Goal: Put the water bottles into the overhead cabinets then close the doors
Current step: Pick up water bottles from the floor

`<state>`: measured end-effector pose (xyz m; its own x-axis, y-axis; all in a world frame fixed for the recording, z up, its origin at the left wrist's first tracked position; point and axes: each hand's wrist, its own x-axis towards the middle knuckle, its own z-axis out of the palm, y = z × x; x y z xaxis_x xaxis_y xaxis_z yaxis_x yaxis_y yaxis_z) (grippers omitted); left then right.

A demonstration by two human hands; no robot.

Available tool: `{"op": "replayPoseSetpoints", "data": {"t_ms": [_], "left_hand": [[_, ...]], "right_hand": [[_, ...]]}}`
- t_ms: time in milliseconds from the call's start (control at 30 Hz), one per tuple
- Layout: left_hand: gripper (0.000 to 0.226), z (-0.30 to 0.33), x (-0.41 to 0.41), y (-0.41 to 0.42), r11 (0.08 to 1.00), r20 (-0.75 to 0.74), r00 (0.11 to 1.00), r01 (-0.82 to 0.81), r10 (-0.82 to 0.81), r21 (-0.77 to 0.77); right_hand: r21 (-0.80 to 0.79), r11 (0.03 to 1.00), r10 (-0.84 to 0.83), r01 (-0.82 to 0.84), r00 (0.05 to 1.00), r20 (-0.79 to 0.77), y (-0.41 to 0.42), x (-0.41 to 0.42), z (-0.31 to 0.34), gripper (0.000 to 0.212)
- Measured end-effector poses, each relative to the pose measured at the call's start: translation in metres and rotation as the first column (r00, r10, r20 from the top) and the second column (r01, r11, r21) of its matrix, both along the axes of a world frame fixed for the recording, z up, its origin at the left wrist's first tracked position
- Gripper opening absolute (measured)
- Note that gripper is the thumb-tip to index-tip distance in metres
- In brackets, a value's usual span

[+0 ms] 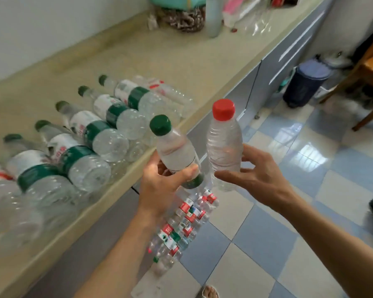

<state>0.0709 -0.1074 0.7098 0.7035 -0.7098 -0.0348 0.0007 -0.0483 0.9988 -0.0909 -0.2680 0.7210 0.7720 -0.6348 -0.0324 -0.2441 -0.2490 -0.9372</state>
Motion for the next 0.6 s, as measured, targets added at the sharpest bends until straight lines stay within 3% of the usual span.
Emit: {"op": "replayPoseSetpoints", "data": {"t_ms": [300, 600], "left_hand": [[0.055, 0.211, 0.041, 0.071, 0.959, 0.213, 0.94, -0.238, 0.267, -0.151], [0.042, 0.396, 0.119, 0.187, 0.818, 0.363, 0.744, -0.432, 0.561, -0.38]], "right_hand": [[-0.164, 0.969, 0.21, -0.184, 0.965, 0.157, 0.043, 0.063, 0.202, 0.04], [-0.202, 0.902, 0.431, -0.382, 0.83, 0.355, 0.142, 0.182, 0.365, 0.039]]}}
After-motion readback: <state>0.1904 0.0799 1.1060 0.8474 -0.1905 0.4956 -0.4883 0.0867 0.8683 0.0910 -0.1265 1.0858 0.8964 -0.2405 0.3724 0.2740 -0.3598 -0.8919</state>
